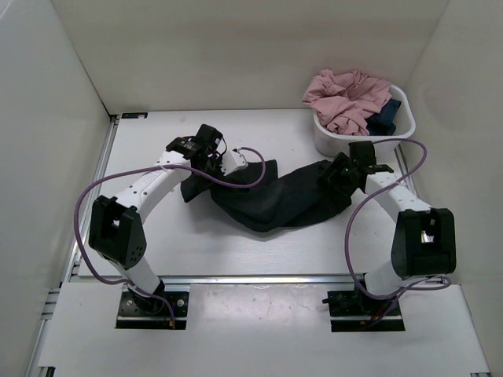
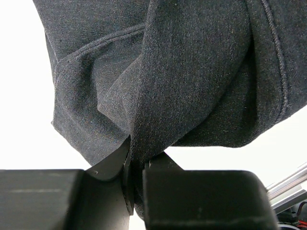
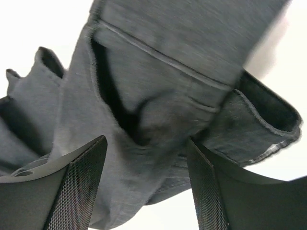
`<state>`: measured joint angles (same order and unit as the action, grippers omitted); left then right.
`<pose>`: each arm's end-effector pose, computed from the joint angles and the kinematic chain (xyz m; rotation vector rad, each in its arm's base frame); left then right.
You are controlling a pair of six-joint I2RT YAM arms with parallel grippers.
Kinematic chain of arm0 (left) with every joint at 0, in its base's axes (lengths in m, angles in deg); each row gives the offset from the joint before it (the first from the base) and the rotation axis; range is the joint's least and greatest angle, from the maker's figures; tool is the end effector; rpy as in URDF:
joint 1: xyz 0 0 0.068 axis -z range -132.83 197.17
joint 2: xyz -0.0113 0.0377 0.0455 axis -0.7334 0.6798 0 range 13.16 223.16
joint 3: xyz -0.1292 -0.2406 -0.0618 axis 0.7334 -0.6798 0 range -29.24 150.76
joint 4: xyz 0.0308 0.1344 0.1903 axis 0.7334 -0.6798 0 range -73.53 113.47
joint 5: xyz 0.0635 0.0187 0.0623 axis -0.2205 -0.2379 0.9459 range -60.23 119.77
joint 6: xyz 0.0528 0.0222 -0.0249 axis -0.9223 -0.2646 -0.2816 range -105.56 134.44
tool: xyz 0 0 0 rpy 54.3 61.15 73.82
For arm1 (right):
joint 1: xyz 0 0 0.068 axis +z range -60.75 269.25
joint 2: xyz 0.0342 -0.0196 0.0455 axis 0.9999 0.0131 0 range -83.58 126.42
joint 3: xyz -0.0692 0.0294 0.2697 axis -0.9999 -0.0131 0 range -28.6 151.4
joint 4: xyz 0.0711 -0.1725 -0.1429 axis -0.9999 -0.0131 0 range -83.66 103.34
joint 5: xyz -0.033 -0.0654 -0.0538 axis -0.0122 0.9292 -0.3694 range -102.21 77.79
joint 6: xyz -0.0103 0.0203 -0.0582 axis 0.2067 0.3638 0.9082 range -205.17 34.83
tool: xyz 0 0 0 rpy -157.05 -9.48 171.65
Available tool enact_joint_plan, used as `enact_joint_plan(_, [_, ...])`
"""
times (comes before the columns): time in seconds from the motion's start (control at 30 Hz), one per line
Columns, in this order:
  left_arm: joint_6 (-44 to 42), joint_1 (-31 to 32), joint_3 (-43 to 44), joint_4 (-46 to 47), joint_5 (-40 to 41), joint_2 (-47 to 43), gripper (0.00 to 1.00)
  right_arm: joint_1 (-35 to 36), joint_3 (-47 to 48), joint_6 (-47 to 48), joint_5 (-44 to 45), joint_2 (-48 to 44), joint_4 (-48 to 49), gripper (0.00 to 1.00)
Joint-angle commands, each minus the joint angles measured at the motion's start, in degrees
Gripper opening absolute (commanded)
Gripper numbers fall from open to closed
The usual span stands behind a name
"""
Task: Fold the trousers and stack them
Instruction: Flatten the trousers out
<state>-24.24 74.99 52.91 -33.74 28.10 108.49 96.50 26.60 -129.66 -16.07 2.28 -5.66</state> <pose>0.2740 -0.1461 0.2782 1.5400 2.3363 0.0051 0.2932 0.0407 0.2328 0.7672 2.3742 0.4756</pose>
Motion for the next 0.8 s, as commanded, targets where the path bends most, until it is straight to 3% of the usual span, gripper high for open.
enact_joint_plan(0.0, [0.53,0.05,-0.15,0.17,-1.76,-1.99,0.14,-0.82,4.64,-0.51,0.42,1.4,-3.84,0.71])
enact_joint_plan(0.27, [1.59,0.05,-0.67,0.17,-1.23,-2.52,0.14,-0.83,8.0,-0.51,3.68,4.49,-9.57,0.73])
enact_joint_plan(0.4, [1.59,0.05,-1.2,0.17,-0.62,-3.04,0.14,-0.83,8.25,0.63,3.68,6.67,-6.48,0.54])
enact_joint_plan(0.47, [1.59,0.05,-1.2,0.17,-0.61,-3.04,0.14,-0.83,10.36,1.86,3.68,8.61,-5.96,0.34])
enact_joint_plan(0.5, [1.59,0.05,-1.2,0.17,-0.61,-3.04,0.14,-0.83,10.98,1.86,3.16,10.1,-5.96,0.2])
enact_joint_plan(0.53, [1.59,-0.47,-1.2,0.17,-0.09,-3.04,0.14,-0.83,11.59,1.86,3.15,10.11,-5.96,0.0])
enact_joint_plan(0.67, [-0.08,-5.21,2.82,0.17,6.4,-5.06,0.14,-0.31,17.73,4.67,0.09,9.42,-6.48,0.0])
enact_joint_plan(0.77, [-4.38,-15.92,14.32,-0.44,8.79,-6.64,0.14,2.23,25.29,7.57,-4.48,3.55,-9.81,0.0])
